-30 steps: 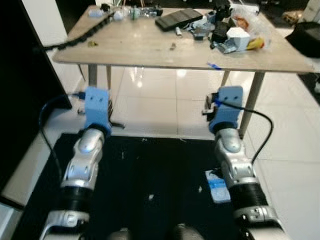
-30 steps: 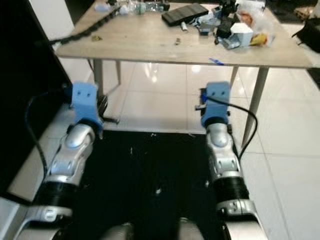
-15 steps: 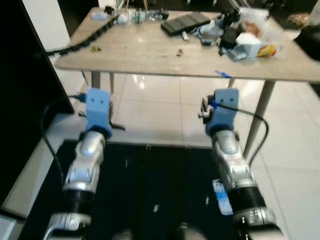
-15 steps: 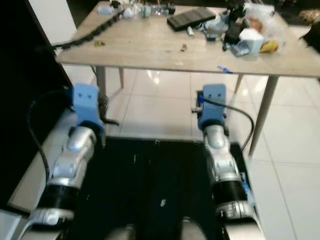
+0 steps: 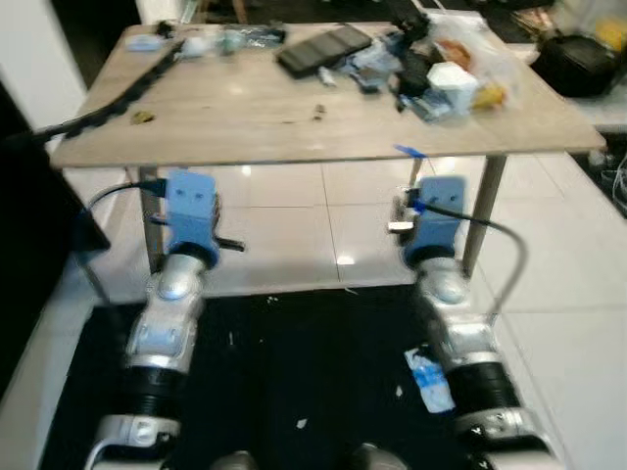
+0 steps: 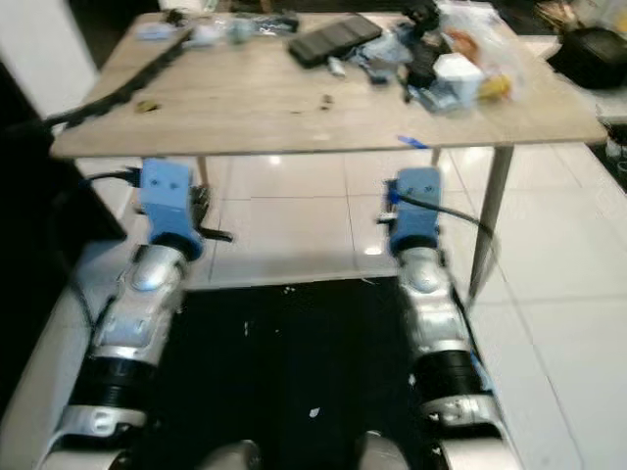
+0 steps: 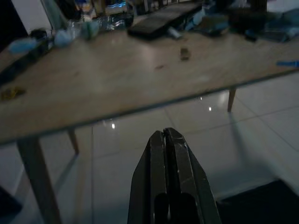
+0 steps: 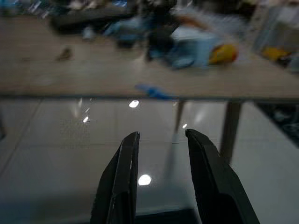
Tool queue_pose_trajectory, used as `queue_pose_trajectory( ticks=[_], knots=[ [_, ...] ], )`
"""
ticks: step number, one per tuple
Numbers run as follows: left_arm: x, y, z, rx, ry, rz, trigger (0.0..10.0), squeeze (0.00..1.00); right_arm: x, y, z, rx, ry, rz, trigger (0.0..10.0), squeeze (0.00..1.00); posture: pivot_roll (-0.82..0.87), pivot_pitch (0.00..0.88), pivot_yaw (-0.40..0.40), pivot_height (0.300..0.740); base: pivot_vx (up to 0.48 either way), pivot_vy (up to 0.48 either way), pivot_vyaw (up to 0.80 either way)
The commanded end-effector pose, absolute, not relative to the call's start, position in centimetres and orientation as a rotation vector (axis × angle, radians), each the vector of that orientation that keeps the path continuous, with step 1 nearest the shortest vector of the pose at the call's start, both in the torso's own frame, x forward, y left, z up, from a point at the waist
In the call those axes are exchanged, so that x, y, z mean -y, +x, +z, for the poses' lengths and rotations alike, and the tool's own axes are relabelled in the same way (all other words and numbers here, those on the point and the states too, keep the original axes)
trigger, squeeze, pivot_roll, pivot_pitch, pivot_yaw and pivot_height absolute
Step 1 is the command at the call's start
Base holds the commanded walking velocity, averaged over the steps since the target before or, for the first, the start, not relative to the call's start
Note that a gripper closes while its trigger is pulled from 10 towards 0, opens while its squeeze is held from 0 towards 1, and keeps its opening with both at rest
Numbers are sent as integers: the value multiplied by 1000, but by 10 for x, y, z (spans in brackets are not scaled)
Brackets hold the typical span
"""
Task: Picking trash to rubbish bin
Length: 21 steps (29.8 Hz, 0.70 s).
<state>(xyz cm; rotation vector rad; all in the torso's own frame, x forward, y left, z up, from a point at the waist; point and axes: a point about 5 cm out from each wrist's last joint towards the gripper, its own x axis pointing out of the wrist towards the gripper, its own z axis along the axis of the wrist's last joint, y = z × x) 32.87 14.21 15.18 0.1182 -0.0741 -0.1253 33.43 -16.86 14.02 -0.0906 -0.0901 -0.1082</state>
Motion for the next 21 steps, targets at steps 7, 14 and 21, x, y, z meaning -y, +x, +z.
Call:
queue_pose_trajectory(
  ticks=[7, 14, 21],
  knots=[
    [-148, 330, 156, 80, 114, -115, 10000, 0, 152, 335, 140, 95, -72, -64, 10000, 0, -5, 28, -10, 740, 330, 0, 0],
    [-150, 331, 157, 83, 113, -102, 10000, 0, 150, 336, 140, 90, -76, -55, 10000, 0, -12, 45, -19, 740, 329, 0, 0],
    [-146, 329, 156, 82, 116, -116, 10000, 0, 154, 337, 144, 106, -79, -66, 10000, 0, -14, 46, -19, 740, 329, 0, 0]
  ],
)
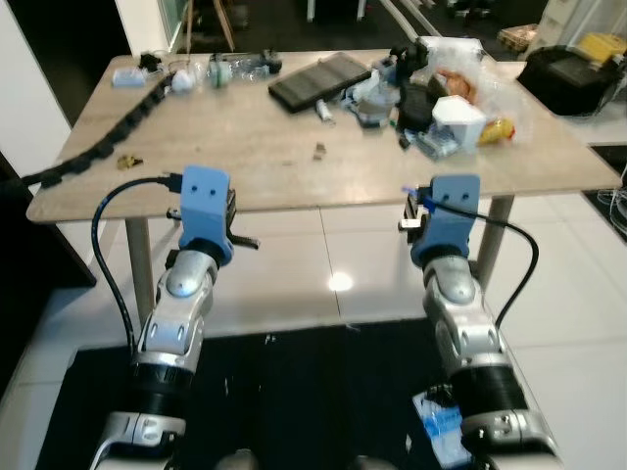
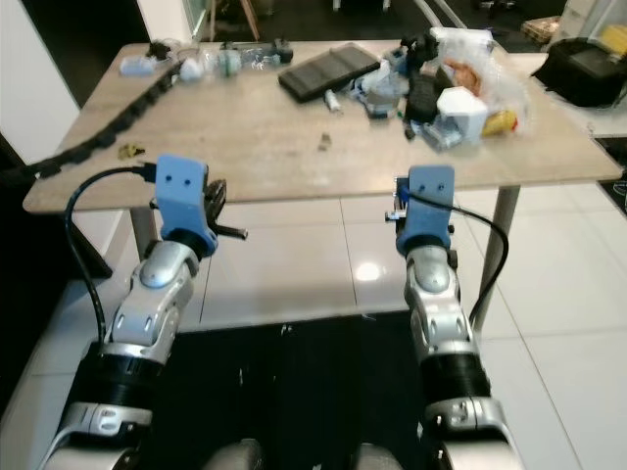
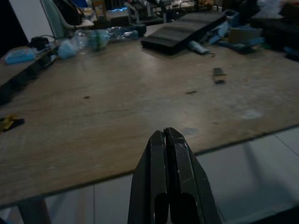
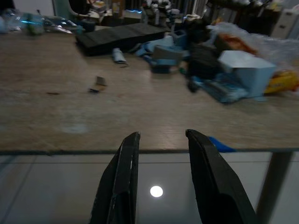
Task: Picking trash to rubbish bin
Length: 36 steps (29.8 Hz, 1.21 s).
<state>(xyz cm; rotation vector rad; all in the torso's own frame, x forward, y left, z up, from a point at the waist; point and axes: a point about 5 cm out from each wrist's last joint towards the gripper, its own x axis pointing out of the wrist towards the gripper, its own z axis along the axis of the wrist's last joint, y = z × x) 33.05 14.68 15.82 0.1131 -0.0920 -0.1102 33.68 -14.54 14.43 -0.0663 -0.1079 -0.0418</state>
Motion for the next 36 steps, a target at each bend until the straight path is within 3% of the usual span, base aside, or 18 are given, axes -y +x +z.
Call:
queue_pose_trajectory(
  ticks=[1, 20, 26, 36],
  knots=[
    [-146, 329, 156, 83, 119, -120, 10000, 0, 155, 338, 146, 111, -79, -73, 10000, 0, -14, 46, -19, 740, 326, 0, 0],
    [-141, 326, 155, 81, 127, -151, 10000, 0, 156, 336, 139, 78, -101, -70, 10000, 0, 5, 48, -25, 740, 329, 0, 0],
    [-141, 327, 156, 82, 131, -152, 10000, 0, 156, 337, 138, 73, -98, -63, 10000, 0, 8, 51, -25, 740, 327, 0, -715],
    [-143, 327, 158, 85, 135, -156, 10000, 0, 151, 335, 138, 80, -122, -25, 10000, 0, 8, 61, -25, 740, 320, 0, 0]
  ],
)
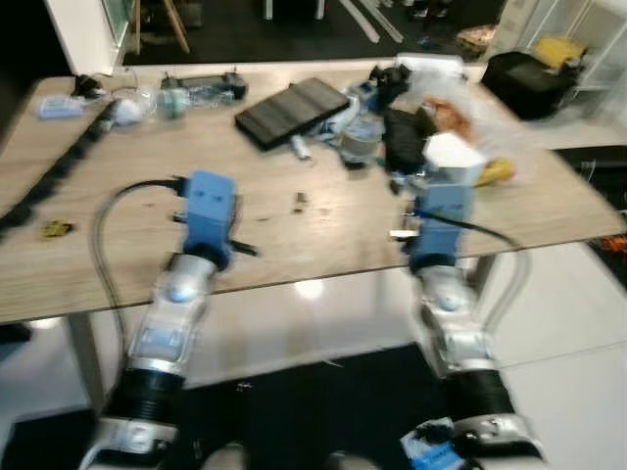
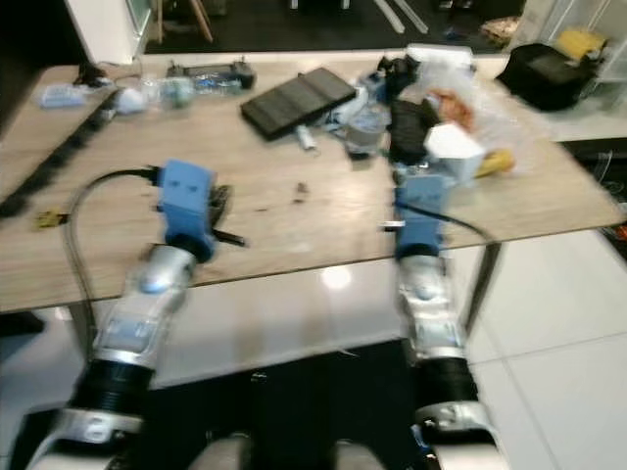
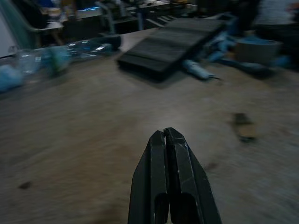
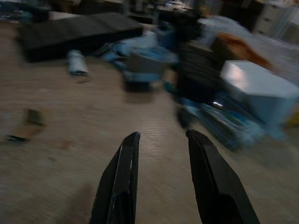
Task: Picking trash to rubbish bin
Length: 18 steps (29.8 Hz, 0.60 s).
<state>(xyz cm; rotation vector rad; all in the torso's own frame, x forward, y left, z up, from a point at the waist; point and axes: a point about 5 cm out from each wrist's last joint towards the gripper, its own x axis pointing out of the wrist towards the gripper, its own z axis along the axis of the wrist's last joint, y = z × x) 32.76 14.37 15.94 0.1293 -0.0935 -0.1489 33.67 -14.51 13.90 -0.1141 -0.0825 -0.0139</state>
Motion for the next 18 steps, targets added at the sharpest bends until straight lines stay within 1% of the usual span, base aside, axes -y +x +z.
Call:
queue_pose_trajectory(
  ticks=[1, 11, 14, 16, 18],
  knots=[
    [-143, 326, 158, 84, 134, -156, 10000, 0, 151, 335, 138, 80, -122, -20, 10000, 0, 5, 61, -22, 740, 319, 0, 0],
    [-141, 326, 157, 79, 137, -172, 10000, 0, 150, 333, 135, 62, -125, 27, 10000, 0, 7, 66, -22, 740, 317, 0, 0],
    [-141, 326, 157, 77, 139, -172, 10000, 0, 140, 330, 132, 63, -101, 108, 10000, 0, 8, 70, -20, 740, 315, 0, 0],
    [-142, 326, 157, 76, 141, -171, 10000, 0, 132, 328, 131, 66, -119, 156, 10000, 0, 10, 72, -19, 740, 317, 0, 0],
    [-142, 326, 157, 75, 141, -171, 10000, 0, 130, 327, 130, 68, -128, 167, 10000, 0, 10, 73, -18, 740, 319, 0, 0]
  ],
)
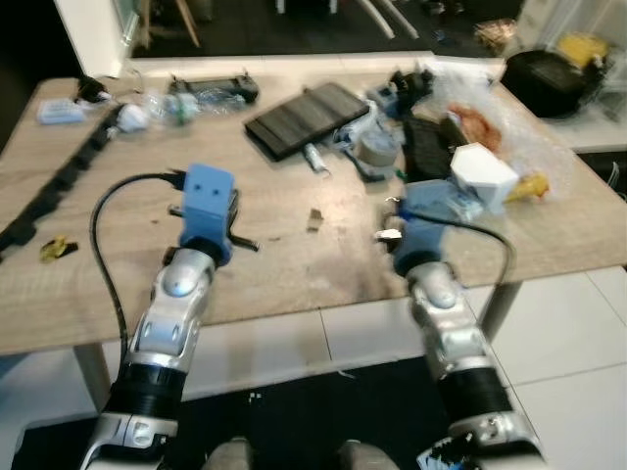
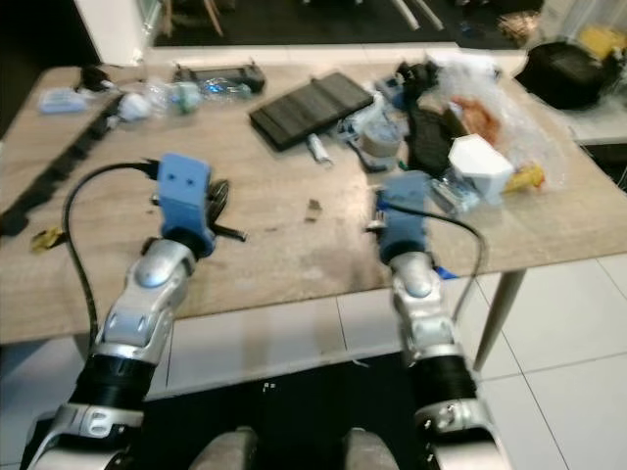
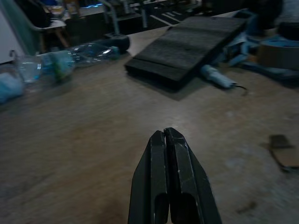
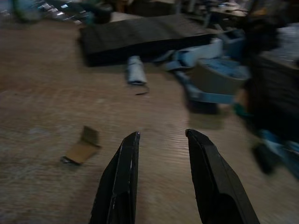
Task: Picking trash to rubbish bin
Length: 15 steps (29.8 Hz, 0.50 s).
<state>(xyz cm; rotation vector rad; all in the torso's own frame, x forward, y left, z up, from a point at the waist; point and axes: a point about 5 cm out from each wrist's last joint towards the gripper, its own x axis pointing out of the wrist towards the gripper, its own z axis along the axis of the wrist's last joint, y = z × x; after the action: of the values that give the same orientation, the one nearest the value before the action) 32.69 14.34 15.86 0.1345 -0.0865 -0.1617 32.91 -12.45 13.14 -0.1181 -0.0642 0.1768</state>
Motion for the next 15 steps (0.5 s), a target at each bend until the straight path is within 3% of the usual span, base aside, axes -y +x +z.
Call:
queue_pose_trajectory(
  ticks=[1, 15],
  knots=[
    [-142, 327, 157, 75, 142, -170, 10000, 0, 128, 327, 129, 67, -131, 184, 10000, 0, 10, 73, -18, 740, 319, 0, 0],
    [-141, 327, 157, 74, 140, -186, 10000, 0, 117, 324, 128, 82, -188, 259, 10000, 0, 13, 70, -16, 740, 307, 0, 0]
  ],
)
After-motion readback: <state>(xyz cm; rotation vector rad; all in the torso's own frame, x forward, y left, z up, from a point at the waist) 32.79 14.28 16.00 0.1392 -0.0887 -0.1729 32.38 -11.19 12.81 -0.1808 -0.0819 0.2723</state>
